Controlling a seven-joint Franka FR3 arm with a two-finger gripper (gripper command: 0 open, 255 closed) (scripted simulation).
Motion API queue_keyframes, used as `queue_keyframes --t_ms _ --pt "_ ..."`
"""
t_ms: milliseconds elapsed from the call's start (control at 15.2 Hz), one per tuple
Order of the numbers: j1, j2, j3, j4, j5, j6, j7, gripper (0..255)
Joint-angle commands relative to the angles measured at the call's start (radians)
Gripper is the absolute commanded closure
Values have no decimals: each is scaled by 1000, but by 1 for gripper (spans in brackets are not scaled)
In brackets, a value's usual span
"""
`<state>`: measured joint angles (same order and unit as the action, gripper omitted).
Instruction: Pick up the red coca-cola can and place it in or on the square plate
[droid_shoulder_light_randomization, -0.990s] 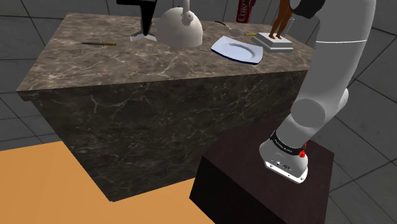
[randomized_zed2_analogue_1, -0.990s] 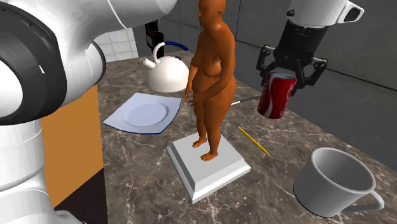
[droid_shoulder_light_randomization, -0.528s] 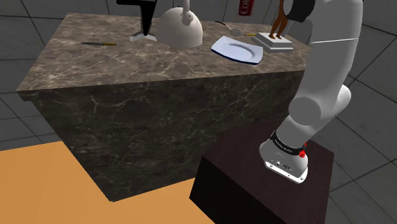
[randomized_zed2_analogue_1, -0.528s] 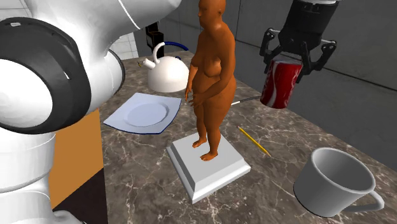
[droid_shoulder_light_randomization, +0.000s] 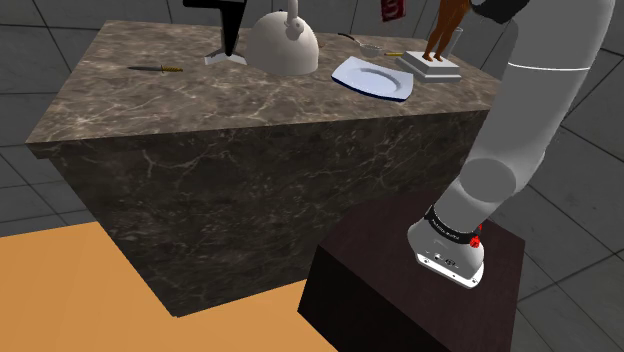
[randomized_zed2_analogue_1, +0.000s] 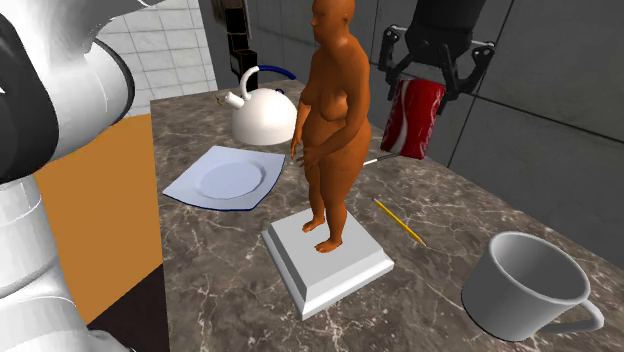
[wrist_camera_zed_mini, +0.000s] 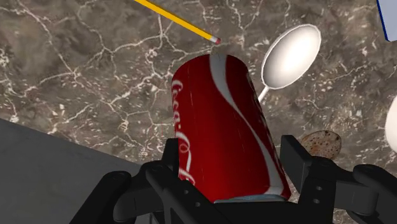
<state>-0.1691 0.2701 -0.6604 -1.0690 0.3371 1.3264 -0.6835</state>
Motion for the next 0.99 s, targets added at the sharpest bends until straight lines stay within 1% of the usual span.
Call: queue_keyframes --t_ms 0,132,330,594,924 --pt "100 -136 0 -167 -92 61 44 255" --pt "161 -243 24 -275 -164 95 103 255" --pt "212 -386 83 -410 -251 125 196 255" --pt "238 -544 176 -553 -325 139 314 255" --pt "247 -702 292 -689 -364 132 445 255"
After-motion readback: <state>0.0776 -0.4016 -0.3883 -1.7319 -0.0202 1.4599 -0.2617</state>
